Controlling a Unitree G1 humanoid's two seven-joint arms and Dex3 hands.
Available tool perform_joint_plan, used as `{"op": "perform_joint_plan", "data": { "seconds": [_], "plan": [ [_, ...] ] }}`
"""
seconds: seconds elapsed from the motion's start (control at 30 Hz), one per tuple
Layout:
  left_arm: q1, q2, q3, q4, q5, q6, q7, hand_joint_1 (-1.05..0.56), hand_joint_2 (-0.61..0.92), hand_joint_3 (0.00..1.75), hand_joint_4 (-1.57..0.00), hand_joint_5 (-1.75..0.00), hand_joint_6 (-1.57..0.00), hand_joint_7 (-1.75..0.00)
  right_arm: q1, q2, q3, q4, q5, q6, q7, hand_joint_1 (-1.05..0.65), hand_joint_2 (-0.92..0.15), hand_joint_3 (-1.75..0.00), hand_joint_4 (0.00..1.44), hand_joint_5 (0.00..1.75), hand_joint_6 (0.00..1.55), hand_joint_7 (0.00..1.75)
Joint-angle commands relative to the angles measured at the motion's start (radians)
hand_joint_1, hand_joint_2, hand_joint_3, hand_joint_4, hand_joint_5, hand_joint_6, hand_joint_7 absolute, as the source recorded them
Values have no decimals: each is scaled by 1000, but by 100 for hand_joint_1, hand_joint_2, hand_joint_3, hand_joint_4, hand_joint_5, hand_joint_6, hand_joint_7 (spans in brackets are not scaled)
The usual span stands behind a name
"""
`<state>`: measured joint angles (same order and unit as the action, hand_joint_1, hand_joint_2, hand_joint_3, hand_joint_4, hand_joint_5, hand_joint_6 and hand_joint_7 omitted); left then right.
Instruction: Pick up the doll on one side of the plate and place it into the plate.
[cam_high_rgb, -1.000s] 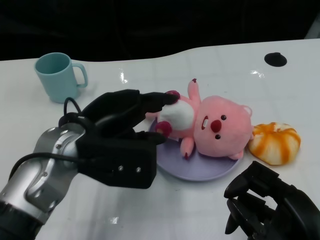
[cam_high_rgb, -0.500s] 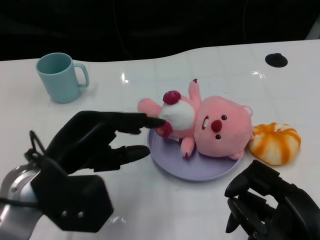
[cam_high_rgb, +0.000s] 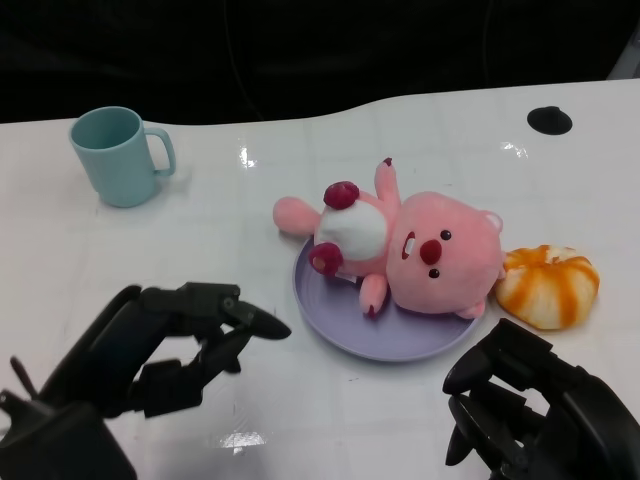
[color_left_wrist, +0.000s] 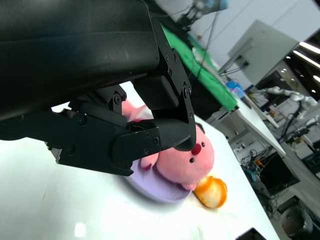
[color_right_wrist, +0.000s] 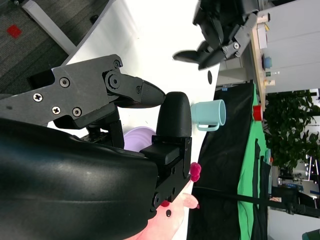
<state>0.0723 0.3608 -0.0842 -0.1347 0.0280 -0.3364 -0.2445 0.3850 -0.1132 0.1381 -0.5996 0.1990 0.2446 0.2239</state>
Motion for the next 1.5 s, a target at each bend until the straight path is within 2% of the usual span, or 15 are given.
{"op": "perform_joint_plan", "data": {
  "seconds": [0.03, 0.1, 0.27, 0.37, 0.47, 0.83, 1.5],
  "plan": [
    [54, -1, 20, -64, -49, 88, -29, -9, 55, 105, -84, -143, -87, -99, -2, -4, 0, -1, -1, -4, -5, -32, -90, -59, 56, 175, 45, 163],
    [96, -13, 29, -111, -115, 169, -46, -6, 56, 107, -83, -151, -85, -106, -3, -3, 2, -5, -2, 1, -10, -33, -90, -59, 56, 175, 45, 163],
    [173, -34, 62, -237, -256, 409, -50, -8, 55, 121, -85, -171, -79, -143, -6, -6, 1, -4, -2, -4, -12, -33, -90, -60, 57, 175, 46, 163],
    [195, -42, 87, -309, -346, 559, -47, -8, 51, 131, -86, -174, -75, -159, -6, -9, -7, -7, 6, 1, -10, -33, -89, -60, 56, 174, 46, 162],
    [201, -39, 98, -345, -388, 642, -55, -10, 49, 135, -87, -175, -75, -163, -5, -16, -18, -7, 15, 3, -3, -33, -89, -60, 56, 174, 46, 162],
    [192, -116, 123, -258, -506, 659, -111, -13, 50, 130, -85, -175, -71, -163, 13, -31, -66, -8, 51, 1, 30, -33, -92, -58, 54, 174, 45, 160],
    [179, -150, 131, -194, -513, 627, -175, -15, 48, 132, -83, -175, -72, -161, 19, -36, -85, 23, 53, -42, 49, -33, -92, -59, 54, 175, 44, 161]
  ]
}}
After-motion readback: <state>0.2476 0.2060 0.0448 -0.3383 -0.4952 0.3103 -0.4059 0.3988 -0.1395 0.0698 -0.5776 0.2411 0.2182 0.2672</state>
